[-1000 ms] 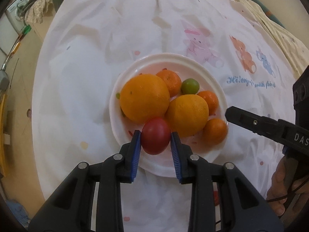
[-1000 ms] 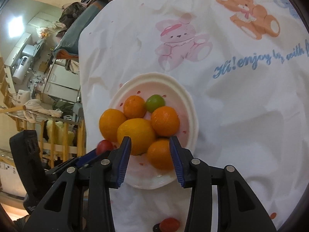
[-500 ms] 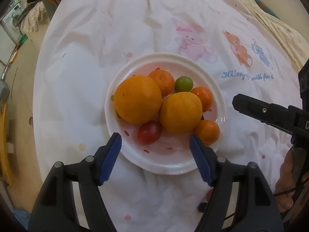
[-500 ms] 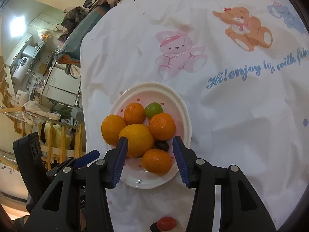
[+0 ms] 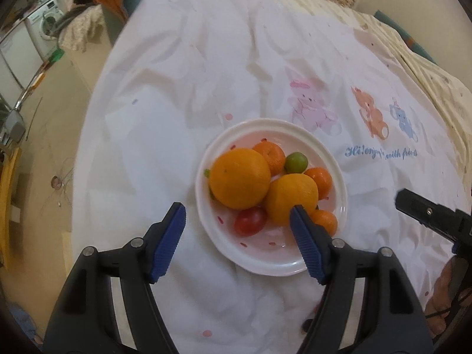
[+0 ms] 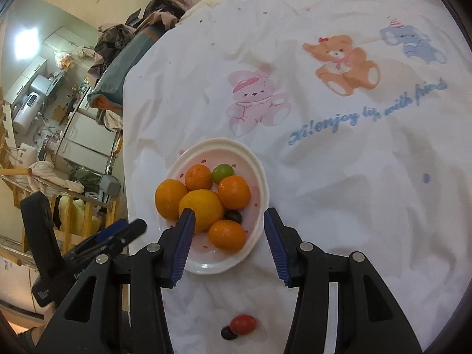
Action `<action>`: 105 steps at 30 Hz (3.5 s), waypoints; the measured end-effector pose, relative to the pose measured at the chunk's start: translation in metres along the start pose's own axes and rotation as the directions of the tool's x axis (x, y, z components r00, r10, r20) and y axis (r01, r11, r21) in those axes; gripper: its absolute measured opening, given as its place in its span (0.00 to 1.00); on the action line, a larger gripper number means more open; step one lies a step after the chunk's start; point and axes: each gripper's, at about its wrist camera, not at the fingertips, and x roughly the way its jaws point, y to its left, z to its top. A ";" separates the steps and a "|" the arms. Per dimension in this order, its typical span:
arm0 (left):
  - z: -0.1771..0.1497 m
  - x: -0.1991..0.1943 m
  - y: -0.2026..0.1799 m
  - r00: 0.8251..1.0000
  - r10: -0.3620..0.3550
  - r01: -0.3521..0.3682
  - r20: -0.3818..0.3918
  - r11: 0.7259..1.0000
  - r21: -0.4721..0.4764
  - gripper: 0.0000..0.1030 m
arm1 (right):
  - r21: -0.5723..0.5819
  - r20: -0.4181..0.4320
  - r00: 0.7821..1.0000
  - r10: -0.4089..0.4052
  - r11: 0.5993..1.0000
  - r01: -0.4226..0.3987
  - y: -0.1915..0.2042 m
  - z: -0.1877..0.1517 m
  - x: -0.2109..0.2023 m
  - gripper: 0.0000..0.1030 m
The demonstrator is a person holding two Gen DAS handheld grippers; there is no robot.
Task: Organize fruits
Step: 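Raise both open tools away from the plate, then grasp the red tomato with the right tool while the left tool grasps the dark plum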
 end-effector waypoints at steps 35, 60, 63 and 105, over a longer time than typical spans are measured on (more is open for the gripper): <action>-0.087 -0.079 -0.004 0.993 -0.005 0.001 0.114 0.999 0.036 0.68 | 0.102 -0.021 1.000 -0.023 0.994 0.025 -0.018 -0.088 -0.044 0.59; -0.087 -0.057 -0.015 0.998 -0.055 0.053 0.042 0.998 0.037 0.68 | 0.064 -0.329 0.943 -0.060 0.994 0.085 -0.015 -0.114 0.051 0.32; -0.089 -0.053 -0.021 0.998 -0.058 0.057 0.028 0.996 0.062 0.68 | 0.059 -0.274 0.961 -0.050 0.996 0.068 -0.012 -0.109 0.035 0.32; -0.141 0.027 -0.120 0.977 0.018 0.062 -0.213 0.929 0.365 0.19 | 0.243 0.010 1.000 -0.018 0.970 0.015 -0.076 -0.086 -0.080 0.32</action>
